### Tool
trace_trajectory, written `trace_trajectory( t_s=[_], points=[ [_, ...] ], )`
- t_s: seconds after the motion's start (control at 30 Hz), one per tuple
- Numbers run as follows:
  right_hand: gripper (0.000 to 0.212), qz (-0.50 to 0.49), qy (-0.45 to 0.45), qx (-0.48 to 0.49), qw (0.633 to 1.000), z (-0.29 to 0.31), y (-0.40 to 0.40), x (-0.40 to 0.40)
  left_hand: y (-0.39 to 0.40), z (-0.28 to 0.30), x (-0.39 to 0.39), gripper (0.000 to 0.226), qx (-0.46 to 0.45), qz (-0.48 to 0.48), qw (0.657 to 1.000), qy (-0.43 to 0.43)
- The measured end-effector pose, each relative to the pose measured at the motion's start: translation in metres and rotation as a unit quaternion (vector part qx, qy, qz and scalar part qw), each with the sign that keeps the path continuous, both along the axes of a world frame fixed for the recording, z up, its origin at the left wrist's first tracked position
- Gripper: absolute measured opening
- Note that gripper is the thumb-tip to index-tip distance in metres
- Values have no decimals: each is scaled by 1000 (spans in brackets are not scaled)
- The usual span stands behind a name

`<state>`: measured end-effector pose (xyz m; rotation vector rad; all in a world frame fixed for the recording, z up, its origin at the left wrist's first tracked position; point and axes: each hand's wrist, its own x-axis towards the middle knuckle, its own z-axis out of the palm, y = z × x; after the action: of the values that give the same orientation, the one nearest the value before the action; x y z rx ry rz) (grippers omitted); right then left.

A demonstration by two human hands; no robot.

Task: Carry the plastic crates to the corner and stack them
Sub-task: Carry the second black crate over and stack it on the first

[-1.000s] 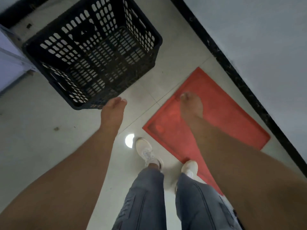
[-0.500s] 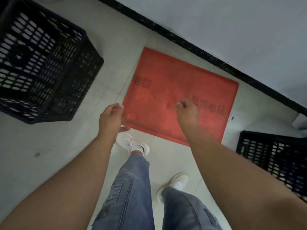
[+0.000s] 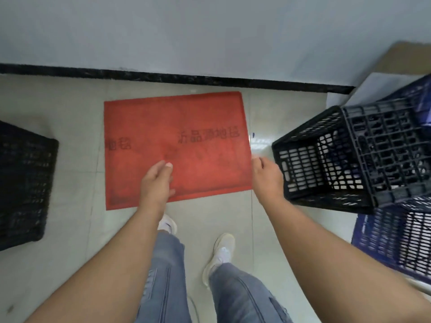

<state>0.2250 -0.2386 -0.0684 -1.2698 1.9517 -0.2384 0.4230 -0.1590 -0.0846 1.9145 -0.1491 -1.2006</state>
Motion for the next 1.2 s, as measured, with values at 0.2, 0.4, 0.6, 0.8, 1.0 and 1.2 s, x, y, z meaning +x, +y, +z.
trace_trajectory(
  t_s=[0.2,0.4,0.6,0.8,1.0,1.2],
  points=[
    [40,-65,10,6,998,-7,-13,-53,-33,-11,-43,42,17,-29,999,33],
    [41,-107,23,15,994,-8,-42,-65,-71,-33,-67,45,33,-75,995,63],
    [42,-147,78,-10,986,-2,-86,-106,-108,-51,-88,44,33,-124,989,80],
    [44,-187,139,-31,972,-2,-116,-171,-136,-78,-114,43,56,-172,982,62],
    [49,-158,162,1,974,-18,-117,-207,-159,-84,-164,43,47,-189,979,61],
    [63,-100,230,48,967,-30,-124,-233,-167,-94,-200,42,49,-206,976,50]
  ],
)
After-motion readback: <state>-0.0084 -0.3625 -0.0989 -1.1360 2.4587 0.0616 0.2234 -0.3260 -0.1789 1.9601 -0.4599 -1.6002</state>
